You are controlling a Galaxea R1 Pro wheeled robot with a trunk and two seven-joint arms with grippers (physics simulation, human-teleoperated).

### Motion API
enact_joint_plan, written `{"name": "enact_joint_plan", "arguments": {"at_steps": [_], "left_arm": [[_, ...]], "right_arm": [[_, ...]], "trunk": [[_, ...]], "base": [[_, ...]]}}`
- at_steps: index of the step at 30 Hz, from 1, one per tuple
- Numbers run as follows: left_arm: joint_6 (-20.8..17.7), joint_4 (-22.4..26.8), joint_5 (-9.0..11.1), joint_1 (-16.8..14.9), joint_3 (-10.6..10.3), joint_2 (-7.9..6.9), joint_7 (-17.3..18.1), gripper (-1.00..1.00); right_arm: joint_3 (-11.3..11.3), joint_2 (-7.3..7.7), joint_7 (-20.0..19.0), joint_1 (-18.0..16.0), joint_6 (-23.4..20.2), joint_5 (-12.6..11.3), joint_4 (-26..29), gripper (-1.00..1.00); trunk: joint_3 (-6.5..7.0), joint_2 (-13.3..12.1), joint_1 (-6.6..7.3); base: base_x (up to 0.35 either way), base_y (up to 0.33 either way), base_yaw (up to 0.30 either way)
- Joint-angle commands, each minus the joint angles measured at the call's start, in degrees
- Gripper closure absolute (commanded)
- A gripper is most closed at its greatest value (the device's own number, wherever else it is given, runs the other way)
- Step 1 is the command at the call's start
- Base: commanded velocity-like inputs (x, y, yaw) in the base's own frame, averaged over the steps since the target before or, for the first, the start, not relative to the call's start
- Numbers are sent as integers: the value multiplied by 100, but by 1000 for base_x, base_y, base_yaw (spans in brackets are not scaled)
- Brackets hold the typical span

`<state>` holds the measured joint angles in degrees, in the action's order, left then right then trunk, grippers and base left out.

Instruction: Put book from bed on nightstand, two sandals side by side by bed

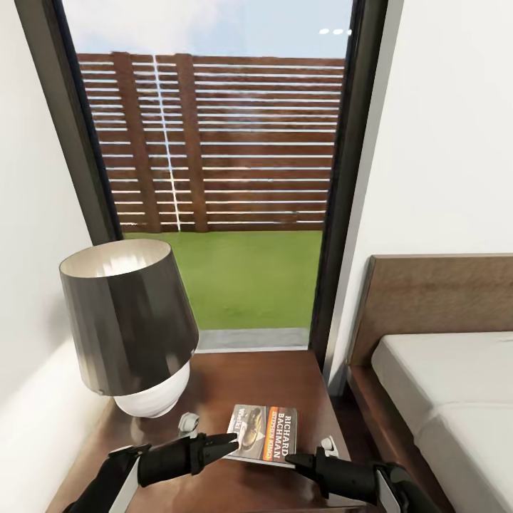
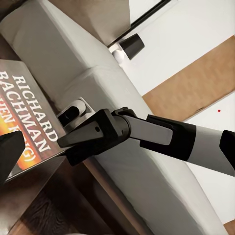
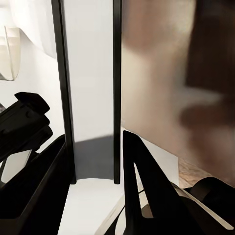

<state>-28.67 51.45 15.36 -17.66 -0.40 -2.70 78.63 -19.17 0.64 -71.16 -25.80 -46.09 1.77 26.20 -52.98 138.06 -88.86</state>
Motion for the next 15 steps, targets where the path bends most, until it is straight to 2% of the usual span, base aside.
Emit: {"name": "enact_joint_plan", "arguments": {"at_steps": [1, 7, 10, 15], "left_arm": [[-60, 0, 19, -2, -4, -2, 12, -100], [-60, 1, 18, -1, -4, -2, 12, -100], [-62, 1, 17, -1, -4, -2, 12, -100], [-64, 1, 19, -3, -4, -2, 12, -100]], "right_arm": [[-26, -3, -21, -4, -49, 17, 0, 100], [-26, -3, -21, -4, -49, 17, 0, 100], [-26, -3, -21, -4, -49, 17, 0, 100], [-26, -3, -21, -4, -49, 17, 0, 100]], "trunk": [[-6, 2, 1], [-6, 2, 1], [-59, 123, -65], [-59, 123, -65]], "base": [[0, 0, 0], [0, 0, 0], [0, 0, 0], [0, 0, 0]]}}
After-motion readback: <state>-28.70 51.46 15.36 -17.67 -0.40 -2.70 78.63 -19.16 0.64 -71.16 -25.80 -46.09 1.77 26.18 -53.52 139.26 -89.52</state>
